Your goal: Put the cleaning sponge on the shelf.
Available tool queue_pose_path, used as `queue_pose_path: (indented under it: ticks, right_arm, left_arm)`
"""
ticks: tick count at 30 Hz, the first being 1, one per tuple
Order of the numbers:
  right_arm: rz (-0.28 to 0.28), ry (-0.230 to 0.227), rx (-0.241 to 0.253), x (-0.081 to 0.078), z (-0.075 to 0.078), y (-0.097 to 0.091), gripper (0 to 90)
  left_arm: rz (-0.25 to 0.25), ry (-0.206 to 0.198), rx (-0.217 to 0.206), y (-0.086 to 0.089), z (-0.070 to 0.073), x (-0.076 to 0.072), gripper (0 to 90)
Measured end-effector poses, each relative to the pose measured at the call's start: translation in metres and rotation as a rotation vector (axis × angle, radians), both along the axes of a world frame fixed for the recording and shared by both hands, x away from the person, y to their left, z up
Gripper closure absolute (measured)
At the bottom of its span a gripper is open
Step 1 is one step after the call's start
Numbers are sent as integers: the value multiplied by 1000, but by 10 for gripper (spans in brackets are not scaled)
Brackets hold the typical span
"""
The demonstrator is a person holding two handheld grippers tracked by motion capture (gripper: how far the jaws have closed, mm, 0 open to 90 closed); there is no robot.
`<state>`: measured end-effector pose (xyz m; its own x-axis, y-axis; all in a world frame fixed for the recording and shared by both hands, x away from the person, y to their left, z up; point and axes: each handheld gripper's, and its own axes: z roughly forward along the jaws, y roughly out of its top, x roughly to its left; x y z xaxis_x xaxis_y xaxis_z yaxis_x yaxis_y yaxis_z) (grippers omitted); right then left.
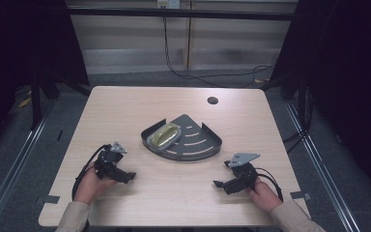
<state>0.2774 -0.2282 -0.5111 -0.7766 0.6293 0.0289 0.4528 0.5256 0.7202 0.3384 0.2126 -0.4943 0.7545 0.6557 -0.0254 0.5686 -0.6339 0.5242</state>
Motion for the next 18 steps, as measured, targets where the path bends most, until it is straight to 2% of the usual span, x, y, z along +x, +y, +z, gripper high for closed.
queue_pose_path:
  ticks: [5,6,7,12,13,18]
  right_arm:
    - [0,0,0,0,0,0,119]
    - [0,0,0,0,0,0,119]
    - [0,0,0,0,0,0,119]
    - [0,0,0,0,0,0,119]
    - [0,0,0,0,0,0,119]
    - [0,0,0,0,0,0,119]
  left_arm:
    - [1,-3,-11,0,-1,-2,0]
    - [11,-18,-19,0,-3,-3,0]
    - [-1,-11,-22,1,-2,-2,0]
    - [-8,-65,-66,7,-7,-6,0]
    - [-6,-65,-79,7,-7,-7,0]
    - [-7,-67,-81,7,-8,-7,0]
